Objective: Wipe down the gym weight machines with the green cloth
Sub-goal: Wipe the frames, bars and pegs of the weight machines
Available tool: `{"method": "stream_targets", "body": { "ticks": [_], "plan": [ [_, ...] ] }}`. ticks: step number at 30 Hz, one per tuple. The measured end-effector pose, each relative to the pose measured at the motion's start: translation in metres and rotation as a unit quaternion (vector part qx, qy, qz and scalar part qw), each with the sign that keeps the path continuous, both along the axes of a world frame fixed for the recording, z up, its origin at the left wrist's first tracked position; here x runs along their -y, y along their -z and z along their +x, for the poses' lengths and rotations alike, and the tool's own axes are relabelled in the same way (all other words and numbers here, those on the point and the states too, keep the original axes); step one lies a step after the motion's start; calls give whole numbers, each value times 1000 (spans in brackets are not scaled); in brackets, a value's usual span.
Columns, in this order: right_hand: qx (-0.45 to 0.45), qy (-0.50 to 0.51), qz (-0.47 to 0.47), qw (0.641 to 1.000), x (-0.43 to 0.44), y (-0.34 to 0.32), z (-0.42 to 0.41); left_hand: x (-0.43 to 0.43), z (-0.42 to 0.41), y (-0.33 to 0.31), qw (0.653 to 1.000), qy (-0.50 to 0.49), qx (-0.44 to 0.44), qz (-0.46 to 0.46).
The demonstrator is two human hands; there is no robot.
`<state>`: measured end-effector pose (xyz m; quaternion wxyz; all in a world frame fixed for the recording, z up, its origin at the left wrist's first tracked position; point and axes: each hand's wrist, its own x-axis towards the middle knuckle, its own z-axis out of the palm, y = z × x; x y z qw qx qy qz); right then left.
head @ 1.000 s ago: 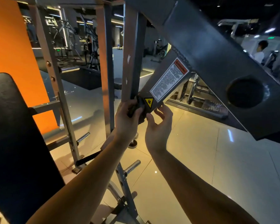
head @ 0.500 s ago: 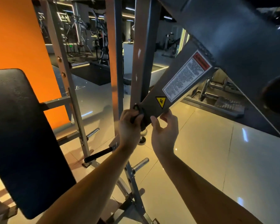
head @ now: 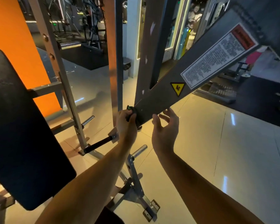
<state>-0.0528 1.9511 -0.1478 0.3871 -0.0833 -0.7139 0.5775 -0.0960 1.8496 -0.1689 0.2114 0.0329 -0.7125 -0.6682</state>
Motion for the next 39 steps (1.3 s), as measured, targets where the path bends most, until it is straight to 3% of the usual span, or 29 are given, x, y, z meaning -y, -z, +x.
{"method": "stream_targets", "body": {
  "ticks": [3, 7, 9, 12, 13, 18, 22, 24, 26, 28, 30, 35, 39],
  "plan": [
    [-10, -12, -25, 1000, 5, 9, -4, -14, 18, -18, 993, 56, -102, -15],
    [7, 5, -29, 1000, 1, 15, -11, -16, 5, -10, 982, 74, -171, -29],
    [16, 4, -41, 999, 1, 16, -13, -6, -8, 6, 990, 48, -136, -13],
    [18, 1, -39, 999, 6, 17, -14, 10, -23, 24, 999, -13, 16, 29],
    [22, 2, -40, 999, 8, 18, -15, 12, -23, 24, 999, -20, 22, 20],
    [5, 3, -10, 1000, 6, 18, -12, -17, 2, -7, 985, 45, -162, -33],
    [11, 10, 4, 1000, 2, 20, -16, -20, -9, -1, 979, 38, -200, -25],
    [22, 7, -12, 1000, 3, 22, -18, -11, -15, 19, 990, 30, -134, 16],
    [26, 3, -18, 1000, 5, 25, -19, 0, -26, 41, 999, -9, -16, 49],
    [32, 3, -19, 999, 9, 28, -19, 11, -37, 52, 989, -79, 118, 31],
    [43, 5, -21, 999, 11, 31, -20, 15, -39, 51, 981, -93, 163, 48],
    [70, 4, -23, 997, 14, 45, -26, -1, -19, 58, 999, -18, 17, -24],
    [75, 5, -20, 997, 14, 54, -32, -6, -21, 73, 997, -34, -53, -51]
  ]
}}
